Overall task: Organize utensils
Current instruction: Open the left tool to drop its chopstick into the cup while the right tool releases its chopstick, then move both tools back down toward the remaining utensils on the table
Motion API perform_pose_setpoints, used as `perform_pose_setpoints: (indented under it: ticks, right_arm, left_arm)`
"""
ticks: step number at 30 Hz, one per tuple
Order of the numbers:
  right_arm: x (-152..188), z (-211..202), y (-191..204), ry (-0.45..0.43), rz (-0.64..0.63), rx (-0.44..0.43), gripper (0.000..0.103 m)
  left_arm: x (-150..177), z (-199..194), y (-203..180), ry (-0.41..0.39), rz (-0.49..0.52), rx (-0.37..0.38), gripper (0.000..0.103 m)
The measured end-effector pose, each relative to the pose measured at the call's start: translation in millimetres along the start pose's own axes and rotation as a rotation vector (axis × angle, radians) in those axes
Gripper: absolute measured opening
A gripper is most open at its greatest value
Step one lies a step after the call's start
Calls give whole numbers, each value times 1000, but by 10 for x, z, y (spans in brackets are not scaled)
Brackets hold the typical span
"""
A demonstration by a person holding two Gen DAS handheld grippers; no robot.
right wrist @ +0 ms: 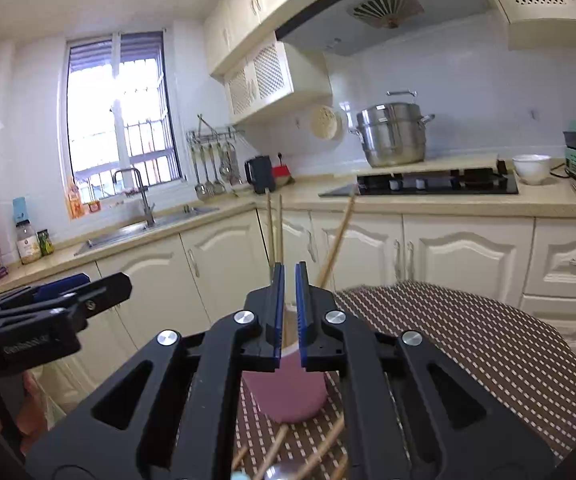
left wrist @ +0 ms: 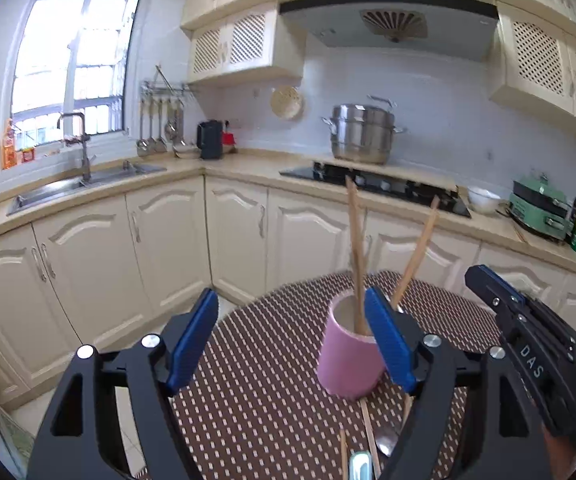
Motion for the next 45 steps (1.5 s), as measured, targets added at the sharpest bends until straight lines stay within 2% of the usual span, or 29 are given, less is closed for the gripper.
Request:
perform_pose_setpoints:
  ticks: [3, 4, 5, 9, 10, 14, 21, 29, 40, 43, 45]
  right_arm:
    - [79, -139, -51, 37, 5, 21, 31]
    - [119, -199, -72, 48, 9, 23, 44]
    - [156, -244, -82, 56, 8, 26, 49]
    - [312, -372, -121, 121, 14, 42, 52]
    - [362, -401, -138, 143, 21, 41, 56]
    - [529, -500, -174, 213, 44, 40, 61]
    - [844, -554, -246, 343, 105, 32, 63]
    - [1121, -565, -318, 419, 143, 25, 65]
    - [1269, -591, -370, 429, 176, 10, 65]
    - [1292, -571, -374, 436, 195, 6, 66]
    - [1301, -560, -393, 443, 203, 1, 66]
  left_arm:
    - [120, -17, 7, 97, -10, 47, 74]
    - [170, -11, 12, 129, -15, 65, 74]
    - [225, -3, 17, 167, -22, 83, 74]
    - [533, 60, 32, 354, -37, 135, 74]
    - [610, 72, 41, 382, -30, 140, 74]
    - [910, 91, 29, 486, 11, 118, 74]
    - [1328, 138, 70, 644, 12, 103, 74]
    - [1581, 180, 62, 705, 49, 50, 74]
    - [1594, 133, 38, 672, 115, 5, 78]
    - [1589, 178, 28, 684, 111, 7, 79]
    - [1601, 245, -12, 694, 143, -22, 79]
Point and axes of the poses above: each gripper's, at about its wrist camera, not at the fingertips, and z roughly the way its jaws point, y to its left, x to its underside, the point moved 1 cm from there along z, roughly the way its jaws point, and after that the axes turned 3 degrees about -z, right-handed, at the moved point
